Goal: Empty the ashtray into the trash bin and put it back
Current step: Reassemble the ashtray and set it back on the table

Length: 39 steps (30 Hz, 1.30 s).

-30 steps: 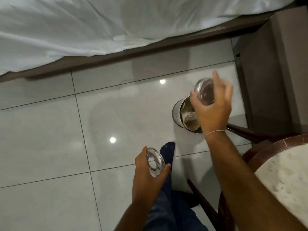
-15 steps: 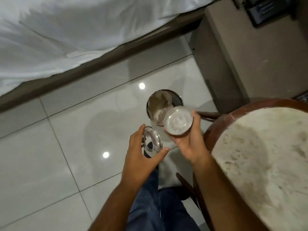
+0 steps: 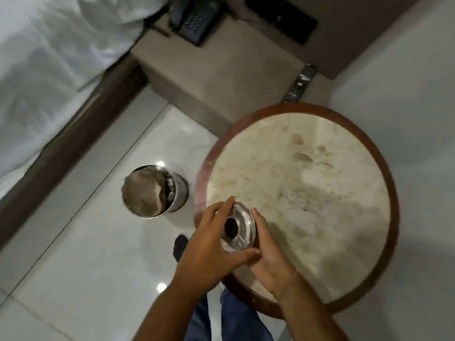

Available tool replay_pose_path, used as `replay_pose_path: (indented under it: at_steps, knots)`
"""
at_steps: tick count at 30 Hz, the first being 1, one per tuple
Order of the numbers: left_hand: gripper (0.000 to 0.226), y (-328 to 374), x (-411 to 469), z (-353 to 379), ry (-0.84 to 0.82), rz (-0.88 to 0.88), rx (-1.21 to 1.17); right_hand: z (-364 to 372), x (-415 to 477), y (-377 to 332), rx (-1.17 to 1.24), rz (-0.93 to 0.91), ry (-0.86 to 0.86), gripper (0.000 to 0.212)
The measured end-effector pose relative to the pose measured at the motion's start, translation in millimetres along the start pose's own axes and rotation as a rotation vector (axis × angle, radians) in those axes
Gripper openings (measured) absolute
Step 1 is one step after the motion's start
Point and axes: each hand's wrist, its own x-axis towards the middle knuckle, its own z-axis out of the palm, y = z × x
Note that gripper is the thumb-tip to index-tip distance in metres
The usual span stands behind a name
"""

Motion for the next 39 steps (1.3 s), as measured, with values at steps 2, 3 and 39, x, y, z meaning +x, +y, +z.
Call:
replay_pose_path:
  at_steps: [2, 3, 39]
  knots:
    - [0.122, 15, 9, 22, -0.06, 0.027, 0.017, -25, -11, -8, 0.068, -0.019, 0.037, 0.057]
    - [0.123, 24, 14, 31, -0.093, 0.037, 0.033, -37, -15, -12, 0.097, -0.029, 0.06, 0.056]
    - [0.117, 57, 127, 194, -0.209, 0.306, 0.78, -219, -59, 7, 0.325, -0.29, 0.586, 0.034]
